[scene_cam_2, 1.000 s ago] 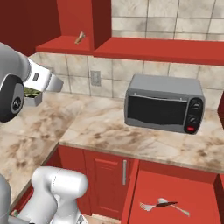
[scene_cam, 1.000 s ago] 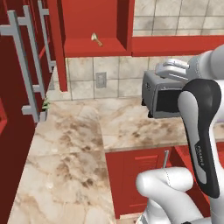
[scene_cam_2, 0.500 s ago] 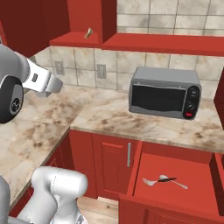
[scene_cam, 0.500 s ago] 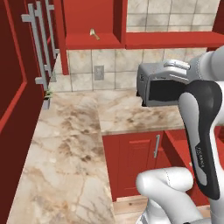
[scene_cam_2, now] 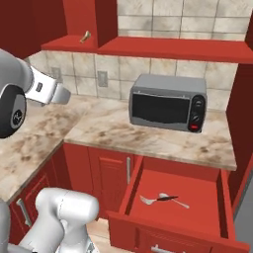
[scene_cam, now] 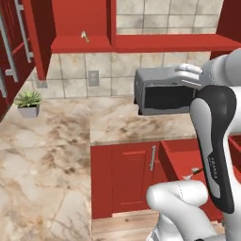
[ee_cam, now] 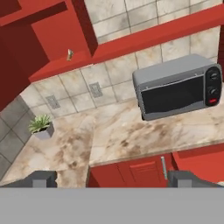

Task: Organize the utensils by type. Pick up the wooden spoons from the counter and place them in the open cabinet. Then pick up the metallic utensils from the counter and place them in the open drawer.

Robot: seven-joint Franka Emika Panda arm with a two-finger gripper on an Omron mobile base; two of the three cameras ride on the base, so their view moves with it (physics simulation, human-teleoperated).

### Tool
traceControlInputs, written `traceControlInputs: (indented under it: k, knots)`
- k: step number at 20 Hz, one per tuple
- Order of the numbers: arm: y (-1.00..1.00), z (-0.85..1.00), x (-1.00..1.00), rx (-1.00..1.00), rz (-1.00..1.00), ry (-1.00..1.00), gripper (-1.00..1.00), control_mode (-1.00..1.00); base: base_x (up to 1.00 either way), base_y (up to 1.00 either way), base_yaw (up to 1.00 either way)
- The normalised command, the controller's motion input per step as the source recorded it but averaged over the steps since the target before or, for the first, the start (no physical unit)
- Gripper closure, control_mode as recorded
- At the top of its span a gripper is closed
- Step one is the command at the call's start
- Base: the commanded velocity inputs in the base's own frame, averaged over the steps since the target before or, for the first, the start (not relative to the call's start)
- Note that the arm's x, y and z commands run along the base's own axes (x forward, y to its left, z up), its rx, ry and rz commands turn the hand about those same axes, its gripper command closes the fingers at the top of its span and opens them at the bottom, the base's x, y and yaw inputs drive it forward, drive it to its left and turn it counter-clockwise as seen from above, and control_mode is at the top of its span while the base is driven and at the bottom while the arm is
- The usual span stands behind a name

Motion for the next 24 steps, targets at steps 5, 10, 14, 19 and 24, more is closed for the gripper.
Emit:
traceControlInputs:
  k: [5,10,14,19,24]
  knots:
    - [0.0,0.0,0.0,0.0,0.0,0.0,-1.0,1.0,-0.77,-0.23,0.11]
    - [0.0,0.0,0.0,0.0,0.0,0.0,-1.0,1.0,-0.96,-0.08,0.21]
    - [0.0,0.0,0.0,0.0,0.0,0.0,-1.0,1.0,-0.93,-0.26,0.4]
    - [0.0,0.0,0.0,0.0,0.0,0.0,-1.0,1.0,-0.86,-0.25,0.5]
    - [0.0,0.0,0.0,0.0,0.0,0.0,-1.0,1.0,-0.72,-0.16,0.62]
